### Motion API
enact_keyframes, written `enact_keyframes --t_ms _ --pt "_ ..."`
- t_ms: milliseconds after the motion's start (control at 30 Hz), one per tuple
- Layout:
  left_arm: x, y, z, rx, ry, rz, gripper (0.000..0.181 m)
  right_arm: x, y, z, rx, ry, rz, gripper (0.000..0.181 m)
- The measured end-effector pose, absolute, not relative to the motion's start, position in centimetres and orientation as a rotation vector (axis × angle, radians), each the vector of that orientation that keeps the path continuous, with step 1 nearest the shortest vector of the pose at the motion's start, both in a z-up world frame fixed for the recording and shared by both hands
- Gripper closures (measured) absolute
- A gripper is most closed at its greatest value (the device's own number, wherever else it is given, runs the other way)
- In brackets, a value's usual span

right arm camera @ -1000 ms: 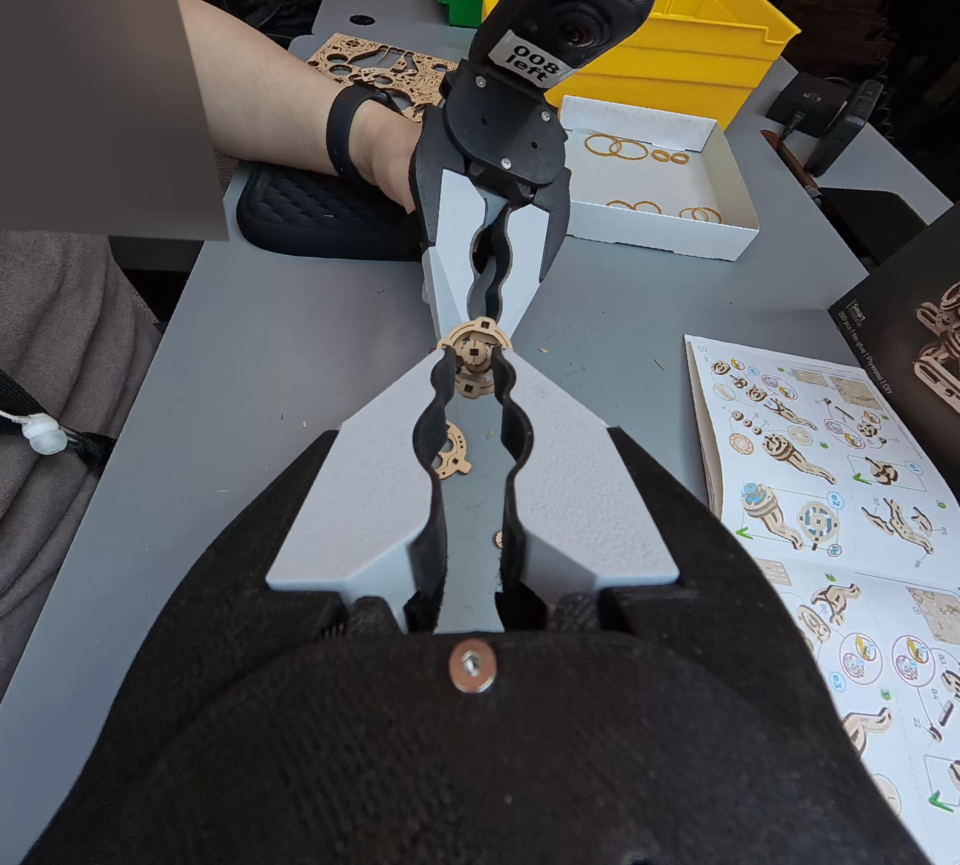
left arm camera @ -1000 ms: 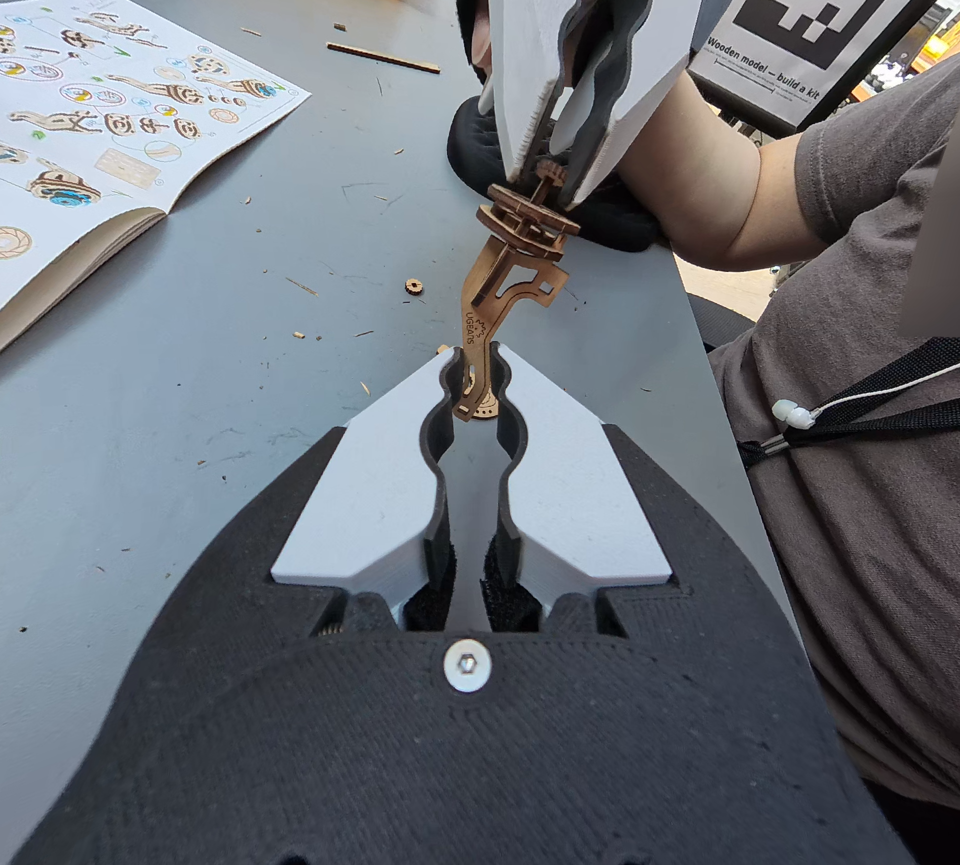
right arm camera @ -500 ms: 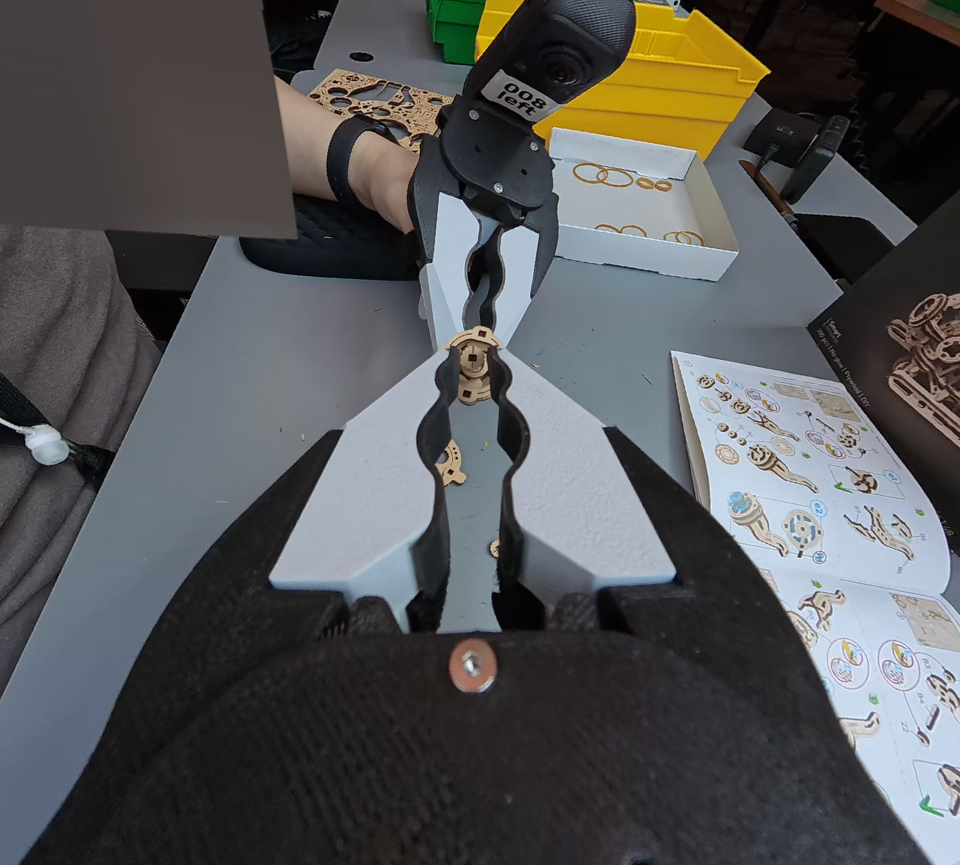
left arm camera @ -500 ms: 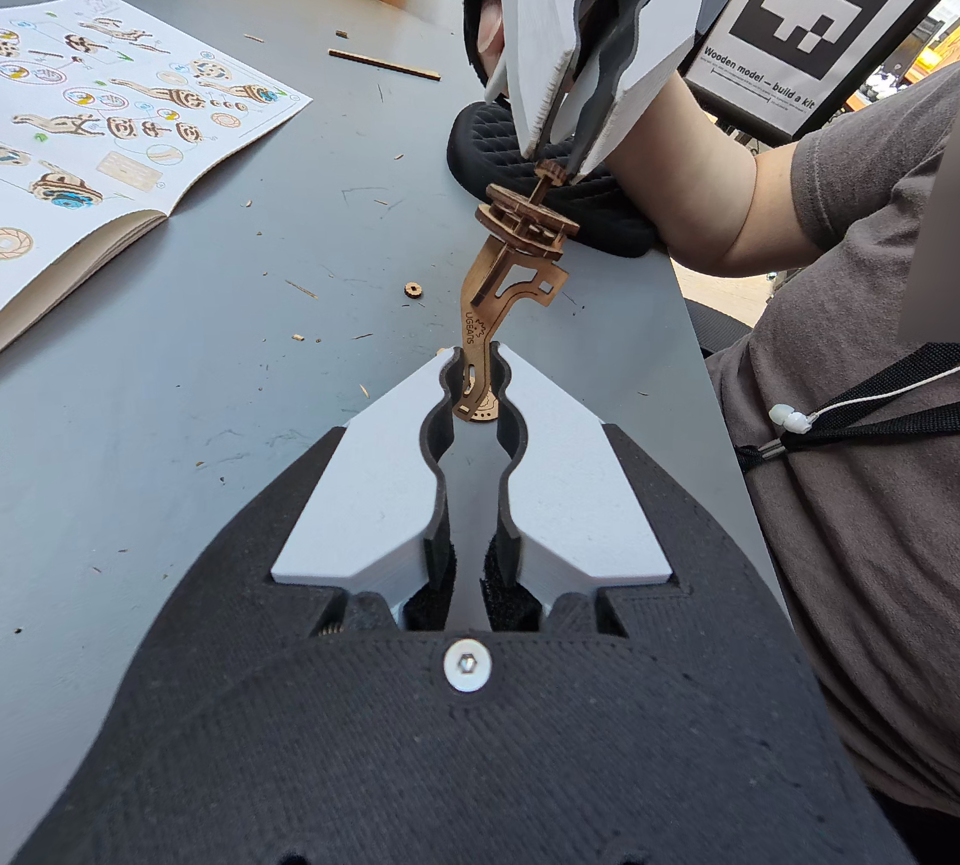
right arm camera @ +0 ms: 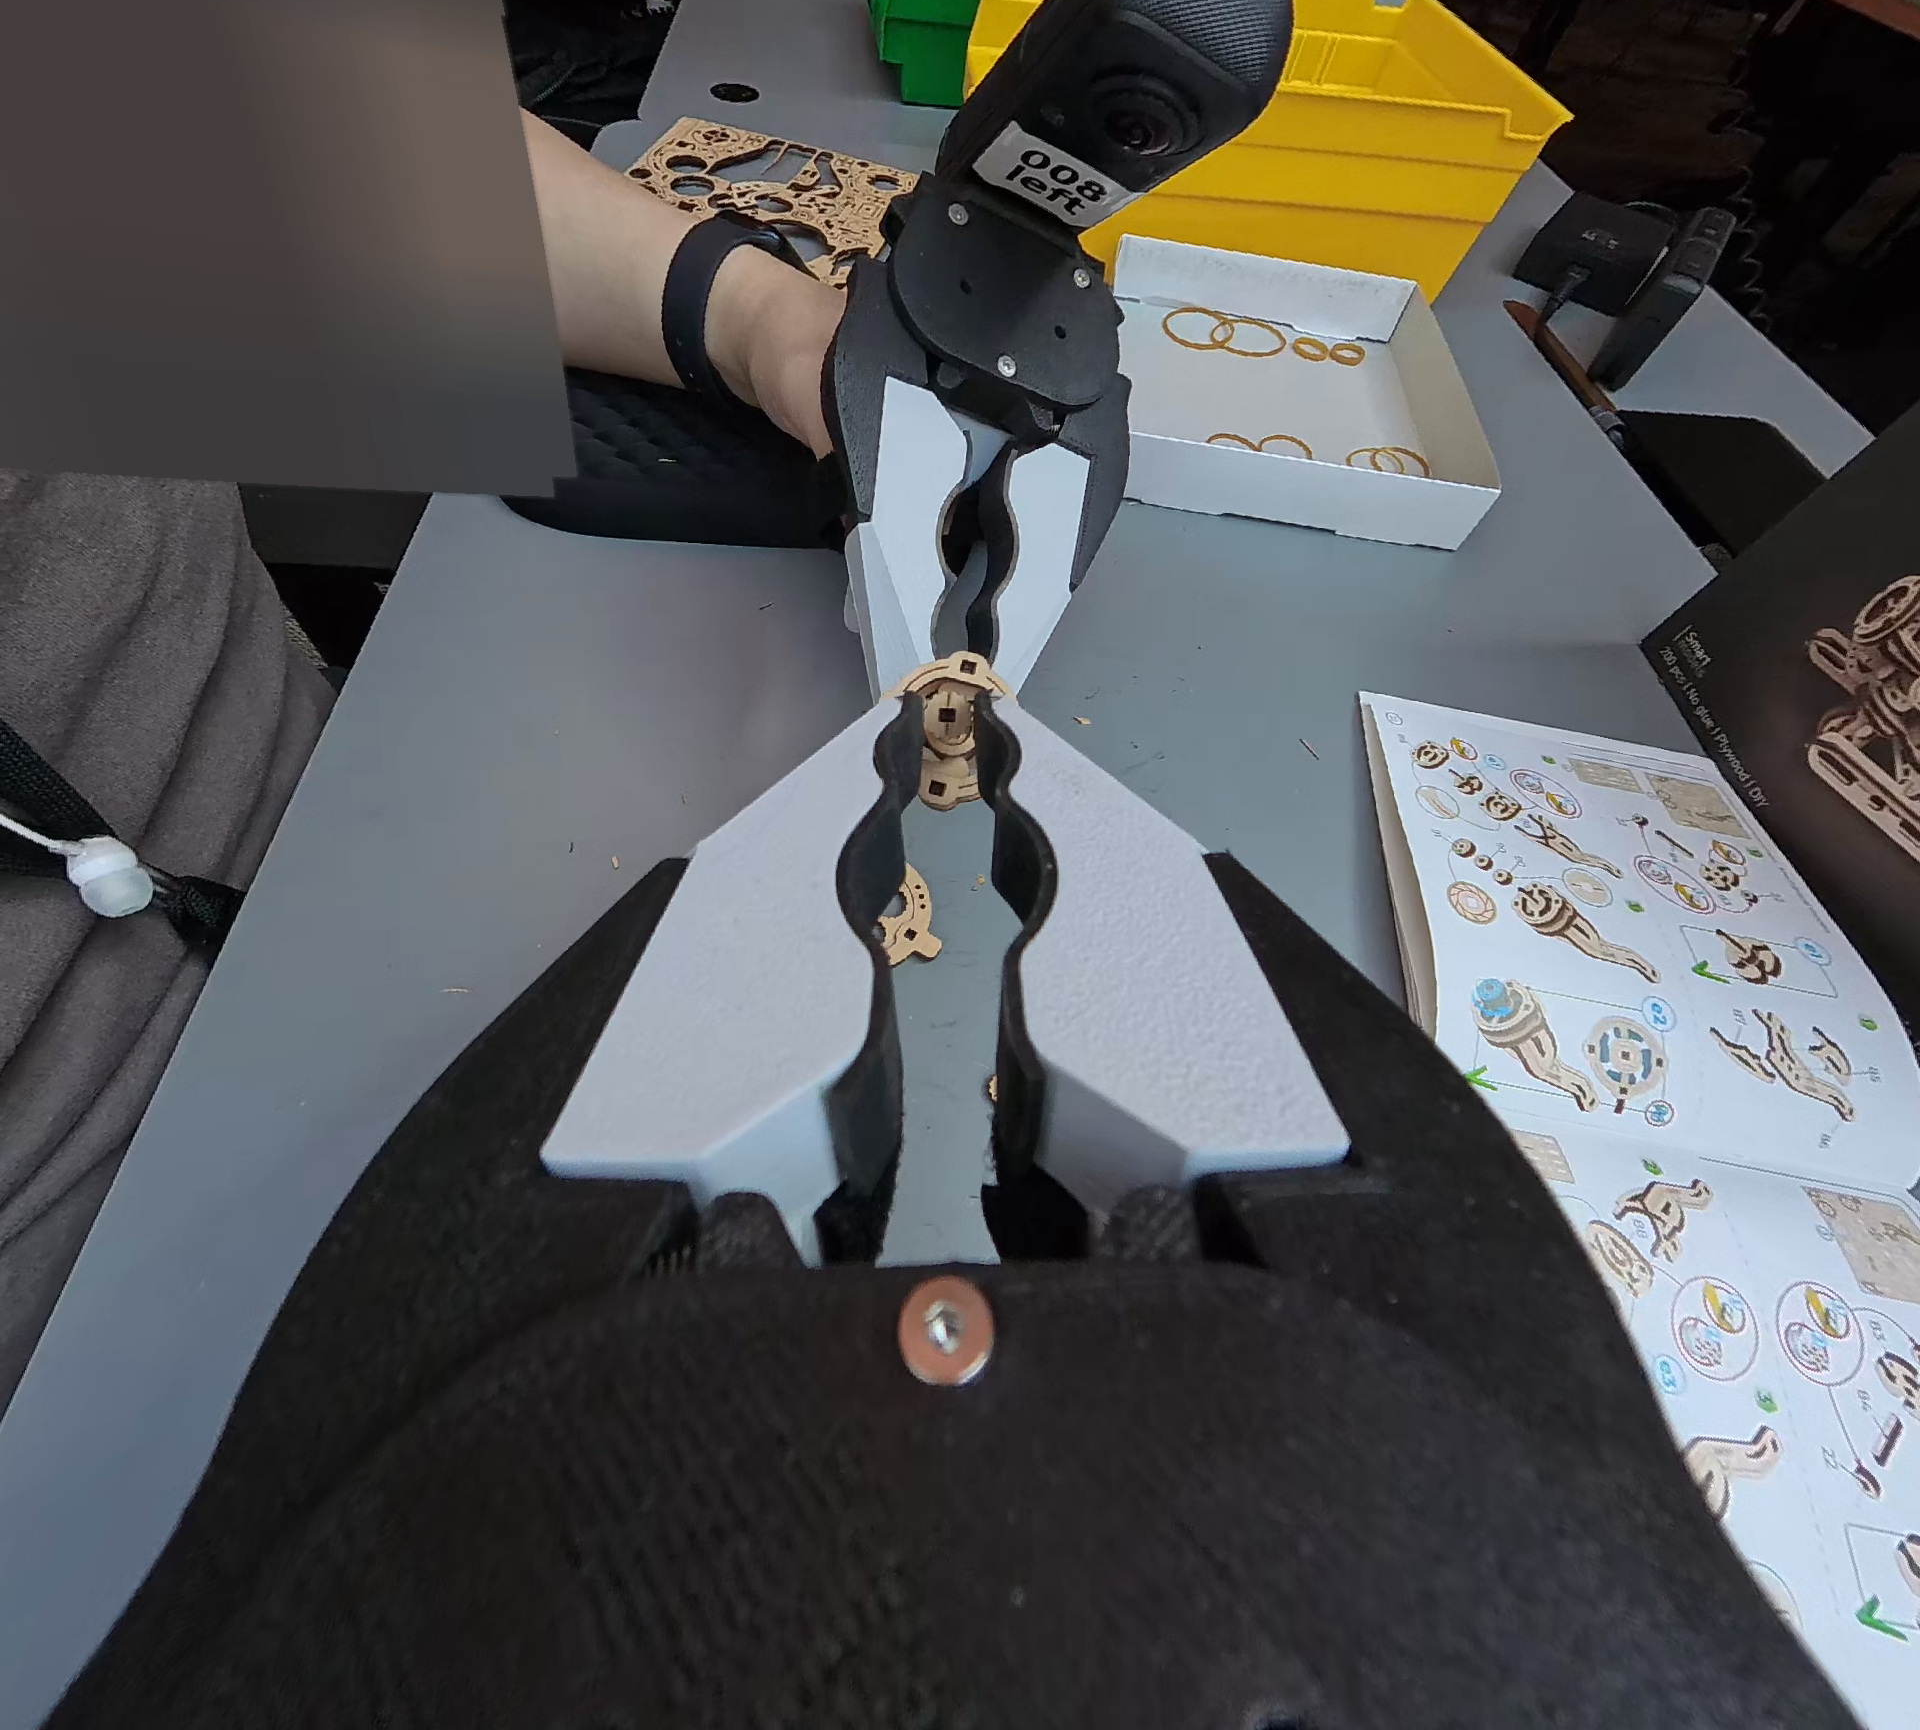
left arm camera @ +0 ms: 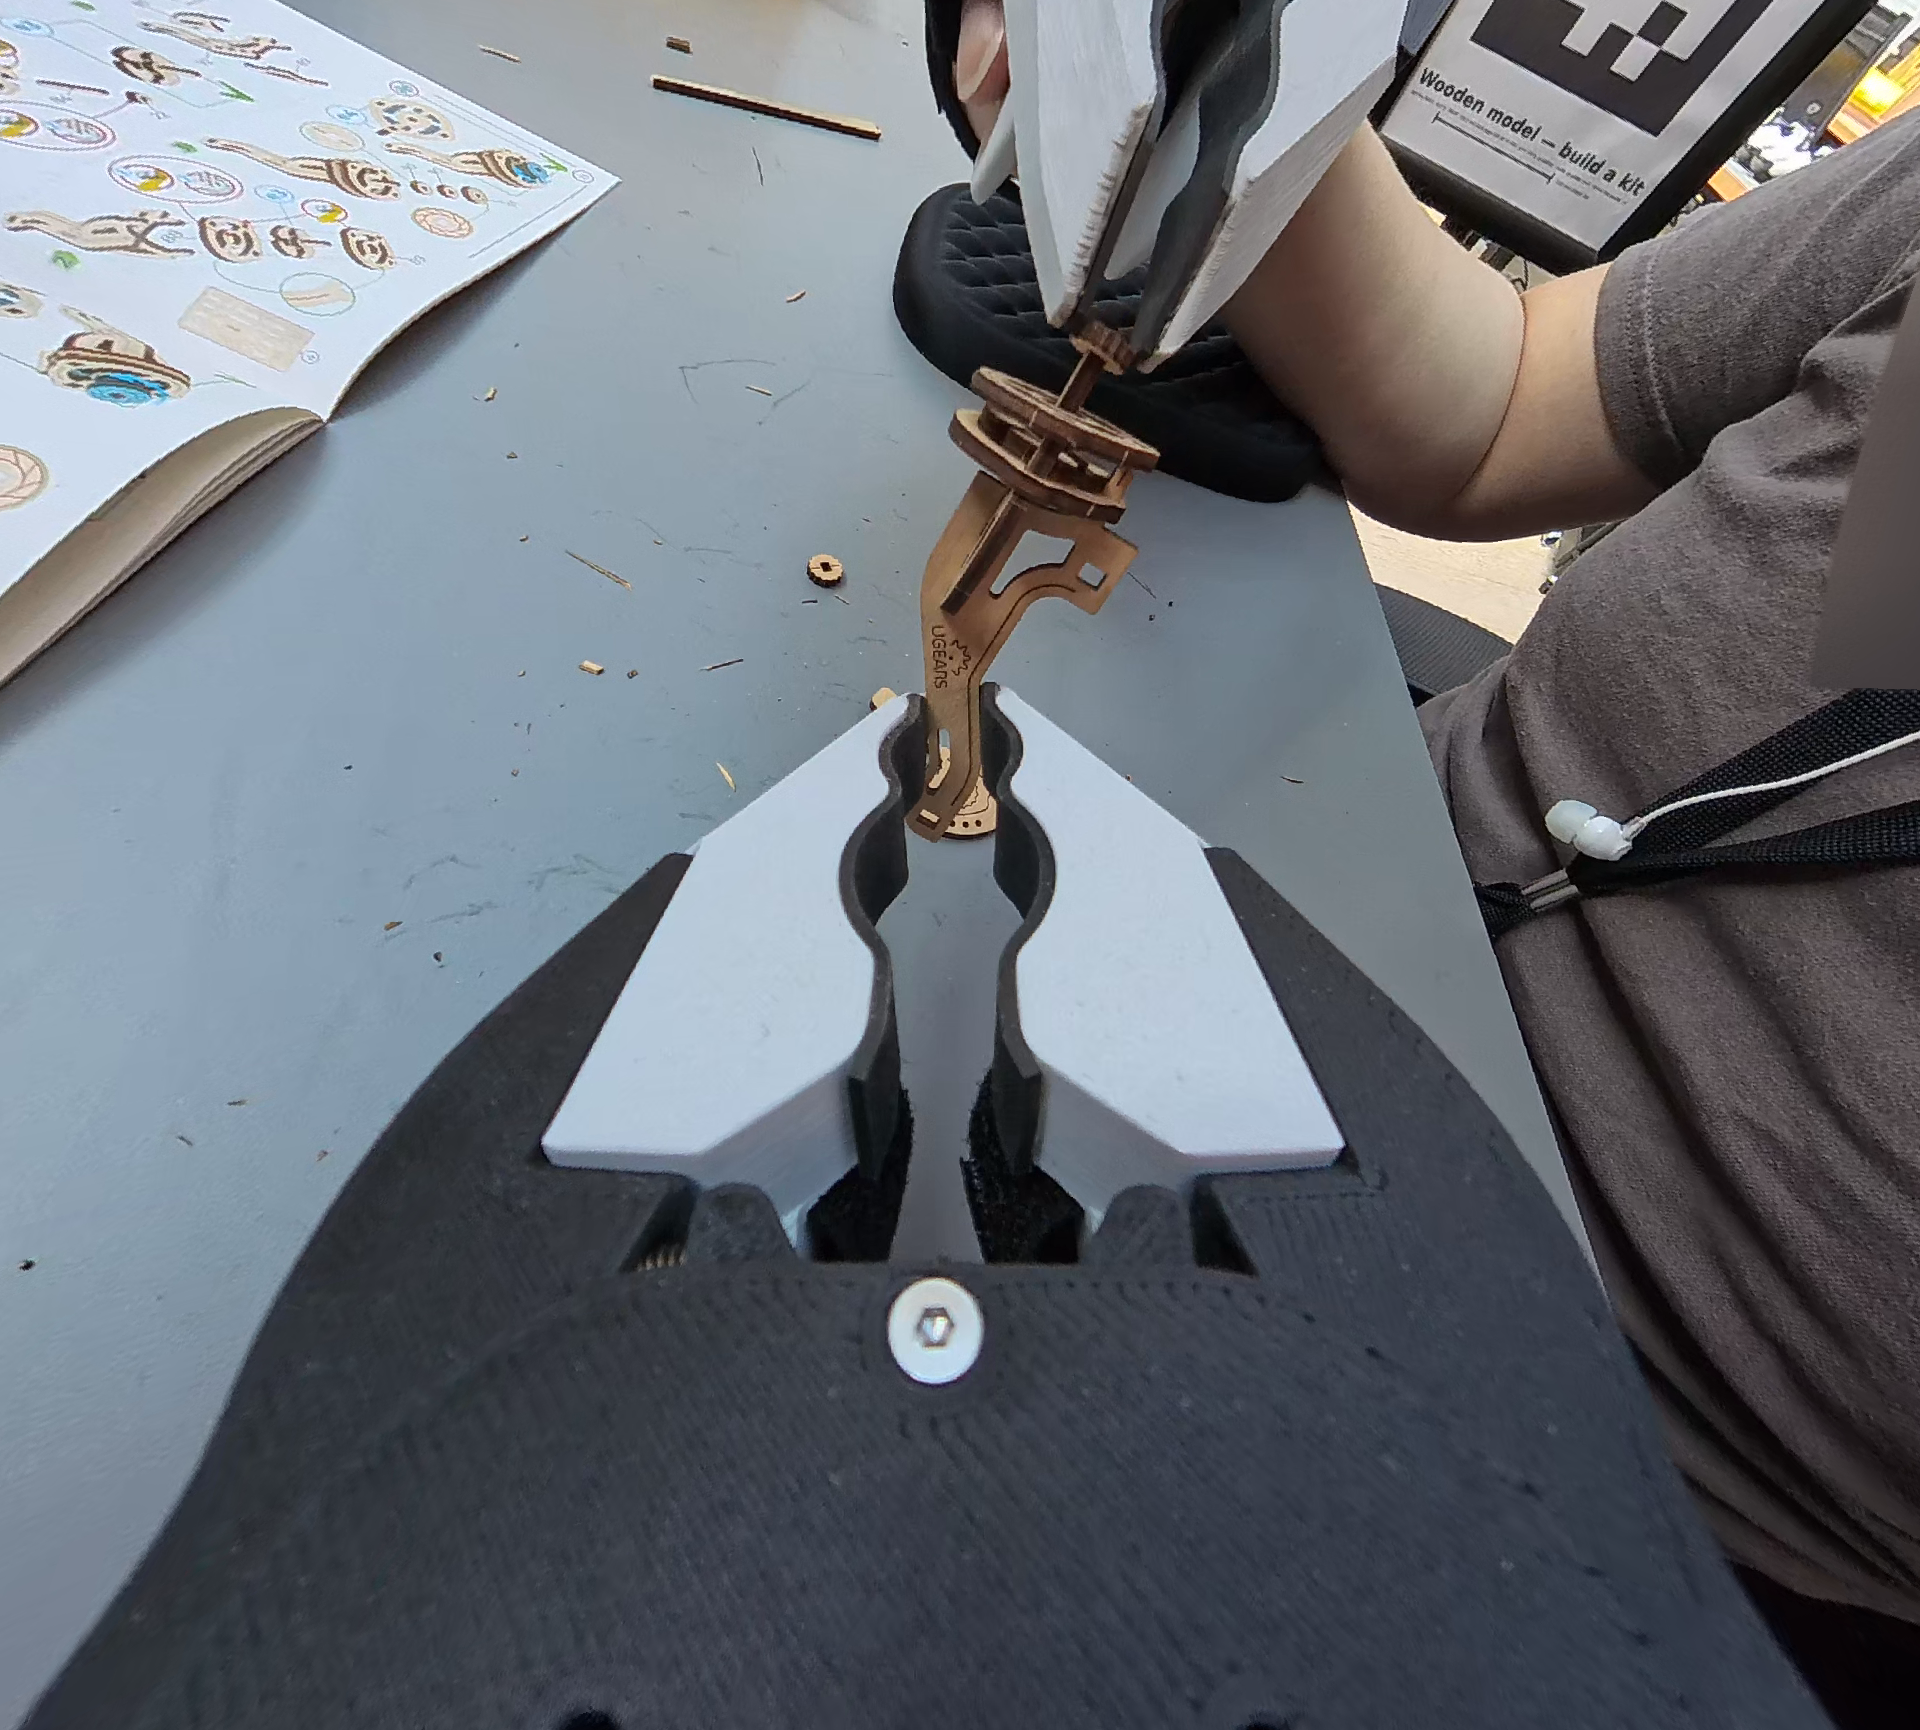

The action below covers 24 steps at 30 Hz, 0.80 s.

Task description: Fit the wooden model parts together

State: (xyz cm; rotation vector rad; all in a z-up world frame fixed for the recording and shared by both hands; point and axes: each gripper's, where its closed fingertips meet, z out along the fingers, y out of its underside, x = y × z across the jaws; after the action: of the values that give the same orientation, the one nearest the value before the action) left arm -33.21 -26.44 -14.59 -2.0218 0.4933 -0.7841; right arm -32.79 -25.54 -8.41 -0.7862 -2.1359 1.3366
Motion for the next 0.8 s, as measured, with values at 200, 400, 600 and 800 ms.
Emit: enact_keyframes --t_ms 200,400,600,800 --pt "-33.2 -26.4 -14.6 -2.021 0.496 -0.780 0.173 -32.8 -25.6 -8.4 -0.797 -2.138 1.355 0.173" --pt "-33.2 -26.5 -14.3 -2.006 0.485 -0.804 0.173 -32.8 -25.6 -8.1 -0.775 -2.115 1.354 0.170" --pt "-33.5 -26.4 -13.5 -1.971 0.408 -0.893 0.173 -33.1 -24.5 -6.4 -0.796 -1.996 1.427 0.161" --pt "-34.2 -26.2 -11.7 -1.906 0.270 -1.016 0.173 -33.9 -23.2 -5.7 -0.842 -1.887 1.487 0.147"
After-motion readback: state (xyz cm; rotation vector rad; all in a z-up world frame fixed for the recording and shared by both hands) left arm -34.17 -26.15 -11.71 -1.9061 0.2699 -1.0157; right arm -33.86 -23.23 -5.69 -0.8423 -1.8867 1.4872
